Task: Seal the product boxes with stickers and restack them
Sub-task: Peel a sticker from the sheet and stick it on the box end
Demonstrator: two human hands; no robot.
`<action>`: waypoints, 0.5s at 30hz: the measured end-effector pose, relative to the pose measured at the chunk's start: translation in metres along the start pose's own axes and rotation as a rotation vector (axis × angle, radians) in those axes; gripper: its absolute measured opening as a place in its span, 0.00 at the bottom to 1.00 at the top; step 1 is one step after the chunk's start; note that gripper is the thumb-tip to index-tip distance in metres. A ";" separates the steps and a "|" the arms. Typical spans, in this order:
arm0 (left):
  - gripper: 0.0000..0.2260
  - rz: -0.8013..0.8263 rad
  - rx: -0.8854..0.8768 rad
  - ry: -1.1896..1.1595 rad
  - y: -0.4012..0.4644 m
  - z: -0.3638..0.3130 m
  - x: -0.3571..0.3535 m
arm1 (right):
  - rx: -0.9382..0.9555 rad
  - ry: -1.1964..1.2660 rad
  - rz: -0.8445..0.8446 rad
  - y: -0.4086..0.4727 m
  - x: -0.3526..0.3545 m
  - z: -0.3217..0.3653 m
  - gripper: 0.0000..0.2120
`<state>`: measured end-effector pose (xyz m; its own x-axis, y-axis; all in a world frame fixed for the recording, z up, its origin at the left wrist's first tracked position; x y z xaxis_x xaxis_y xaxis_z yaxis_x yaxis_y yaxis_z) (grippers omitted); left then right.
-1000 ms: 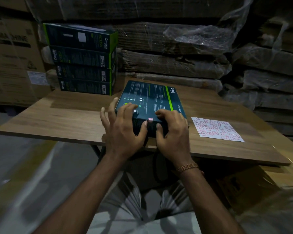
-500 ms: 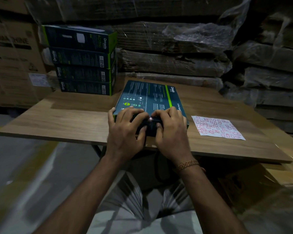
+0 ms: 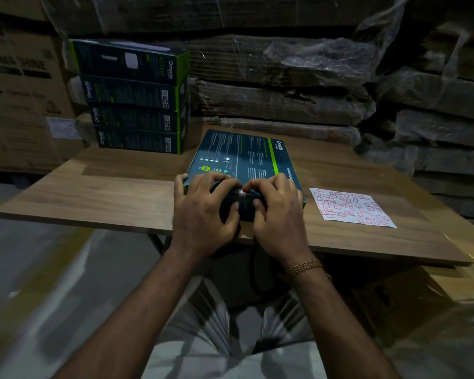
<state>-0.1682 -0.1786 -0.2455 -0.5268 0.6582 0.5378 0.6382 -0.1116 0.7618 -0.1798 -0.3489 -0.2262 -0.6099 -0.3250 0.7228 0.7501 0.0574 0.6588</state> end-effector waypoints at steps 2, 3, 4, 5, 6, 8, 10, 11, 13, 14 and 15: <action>0.22 -0.011 -0.008 -0.006 -0.004 0.000 -0.001 | 0.006 -0.020 0.006 0.001 0.000 0.000 0.19; 0.24 -0.015 -0.007 -0.011 -0.005 0.000 -0.001 | 0.007 -0.022 0.009 0.001 0.000 0.000 0.19; 0.25 -0.019 -0.003 -0.016 -0.005 -0.001 -0.001 | 0.007 -0.019 0.009 0.001 0.000 0.000 0.19; 0.25 -0.023 0.001 -0.019 -0.005 -0.001 -0.001 | 0.004 -0.010 0.006 0.000 0.000 0.001 0.19; 0.26 -0.026 0.002 -0.021 -0.005 -0.002 -0.001 | 0.001 0.005 0.002 0.000 0.000 0.000 0.20; 0.26 -0.031 -0.001 -0.027 -0.005 -0.002 -0.001 | -0.002 0.030 -0.005 -0.001 0.001 0.000 0.20; 0.26 -0.034 -0.003 -0.032 -0.005 -0.002 -0.001 | 0.006 0.025 -0.007 -0.001 0.001 0.000 0.20; 0.27 -0.035 -0.002 -0.030 -0.006 -0.002 -0.002 | 0.006 0.019 -0.003 0.000 0.001 0.000 0.19; 0.27 -0.033 0.003 -0.027 -0.006 -0.001 -0.002 | 0.001 0.003 0.009 0.001 0.001 0.001 0.19; 0.27 -0.031 0.005 -0.028 -0.006 -0.001 -0.003 | 0.003 -0.010 0.013 0.002 0.001 0.001 0.19; 0.28 -0.031 0.005 -0.029 -0.006 -0.001 -0.003 | 0.008 -0.022 0.017 0.002 0.001 0.001 0.19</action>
<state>-0.1714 -0.1808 -0.2512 -0.5299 0.6830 0.5027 0.6243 -0.0871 0.7763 -0.1792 -0.3480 -0.2237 -0.6027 -0.3033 0.7380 0.7582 0.0706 0.6482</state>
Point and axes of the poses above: each hand's wrist, its own y-axis towards the middle knuckle, its own x-axis out of the back of the hand, z = x × y, the point moved 1 cm from there along y, towards the middle knuckle, and after that the axes turned 12 degrees about -y, right-handed, at the moved point
